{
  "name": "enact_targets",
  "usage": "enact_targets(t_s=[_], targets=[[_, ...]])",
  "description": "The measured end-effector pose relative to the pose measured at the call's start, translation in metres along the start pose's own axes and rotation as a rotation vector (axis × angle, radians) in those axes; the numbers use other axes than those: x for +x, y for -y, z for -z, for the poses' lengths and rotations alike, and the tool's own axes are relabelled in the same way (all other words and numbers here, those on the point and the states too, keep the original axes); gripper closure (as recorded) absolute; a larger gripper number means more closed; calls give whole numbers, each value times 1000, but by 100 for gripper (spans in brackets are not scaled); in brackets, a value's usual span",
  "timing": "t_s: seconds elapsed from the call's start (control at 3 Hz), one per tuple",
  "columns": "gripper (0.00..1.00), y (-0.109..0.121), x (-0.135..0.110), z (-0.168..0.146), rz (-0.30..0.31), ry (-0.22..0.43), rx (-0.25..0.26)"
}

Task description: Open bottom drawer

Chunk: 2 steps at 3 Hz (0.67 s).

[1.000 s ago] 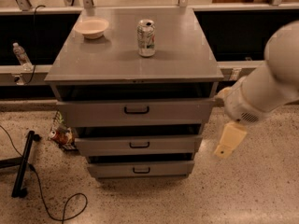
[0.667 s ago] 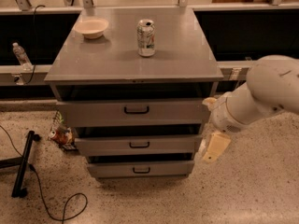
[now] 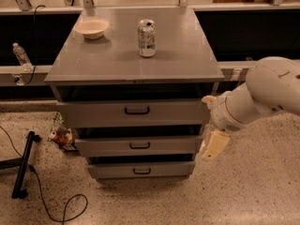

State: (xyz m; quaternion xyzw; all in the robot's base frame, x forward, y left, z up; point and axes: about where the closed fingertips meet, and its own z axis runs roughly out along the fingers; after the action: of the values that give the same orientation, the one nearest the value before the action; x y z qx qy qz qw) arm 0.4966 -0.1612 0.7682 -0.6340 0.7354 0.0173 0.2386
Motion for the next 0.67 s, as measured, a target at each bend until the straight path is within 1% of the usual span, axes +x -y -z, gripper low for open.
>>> enact_targets(t_s=[0.33, 0.67], targets=[[0, -13, 34, -52, -18, -41, -16], [0, -27, 67, -97, -28, -62, -25]])
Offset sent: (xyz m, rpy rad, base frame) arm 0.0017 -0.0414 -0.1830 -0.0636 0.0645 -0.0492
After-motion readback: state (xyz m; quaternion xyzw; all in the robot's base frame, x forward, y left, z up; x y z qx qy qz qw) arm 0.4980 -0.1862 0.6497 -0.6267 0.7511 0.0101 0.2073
